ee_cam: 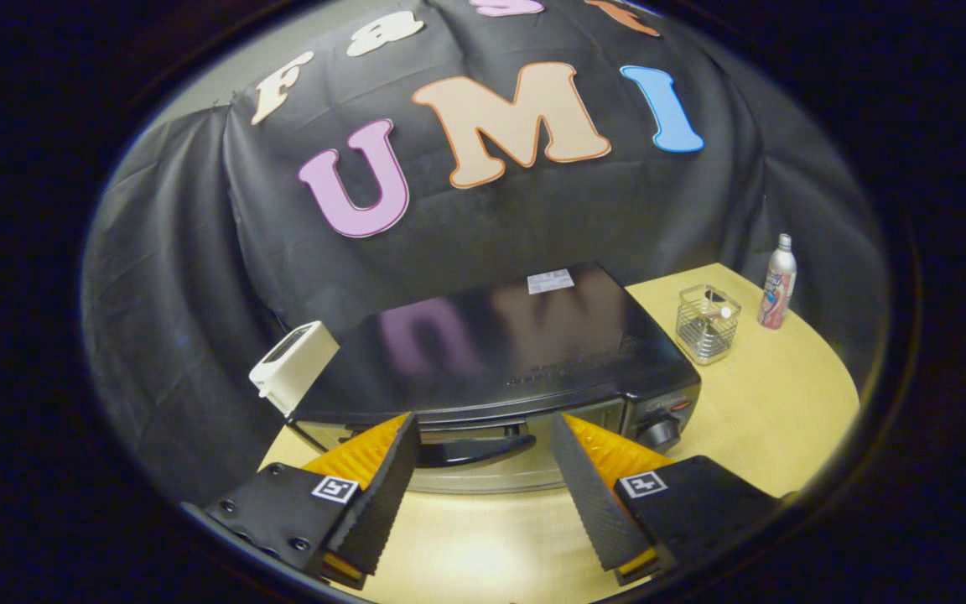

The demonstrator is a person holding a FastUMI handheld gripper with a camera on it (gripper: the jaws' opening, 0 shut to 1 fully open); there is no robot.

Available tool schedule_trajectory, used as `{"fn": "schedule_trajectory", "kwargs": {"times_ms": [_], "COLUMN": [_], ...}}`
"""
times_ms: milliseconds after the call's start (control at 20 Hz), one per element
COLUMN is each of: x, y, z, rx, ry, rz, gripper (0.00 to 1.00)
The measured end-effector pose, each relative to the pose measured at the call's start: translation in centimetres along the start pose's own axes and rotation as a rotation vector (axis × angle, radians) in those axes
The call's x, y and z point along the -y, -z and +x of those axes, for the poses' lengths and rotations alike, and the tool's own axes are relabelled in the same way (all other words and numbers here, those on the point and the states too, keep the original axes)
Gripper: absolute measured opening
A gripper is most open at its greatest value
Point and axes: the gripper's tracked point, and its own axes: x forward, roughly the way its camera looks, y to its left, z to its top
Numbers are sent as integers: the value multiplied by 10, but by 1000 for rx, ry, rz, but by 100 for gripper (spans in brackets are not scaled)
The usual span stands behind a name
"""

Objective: Open the toaster oven, put the food inside, and close the toaster oven door.

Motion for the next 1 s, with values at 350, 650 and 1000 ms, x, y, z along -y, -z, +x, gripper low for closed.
{"fn": "schedule_trajectory", "kwargs": {"times_ms": [350, 650, 1000], "x": [-2, 13, 39], "y": [-62, -127, -137], "z": [-40, -99, -147], "rx": [110, 248, 275], "ry": [31, 82, 155], "rz": [-72, -118, -94], "gripper": [92, 92, 92]}}
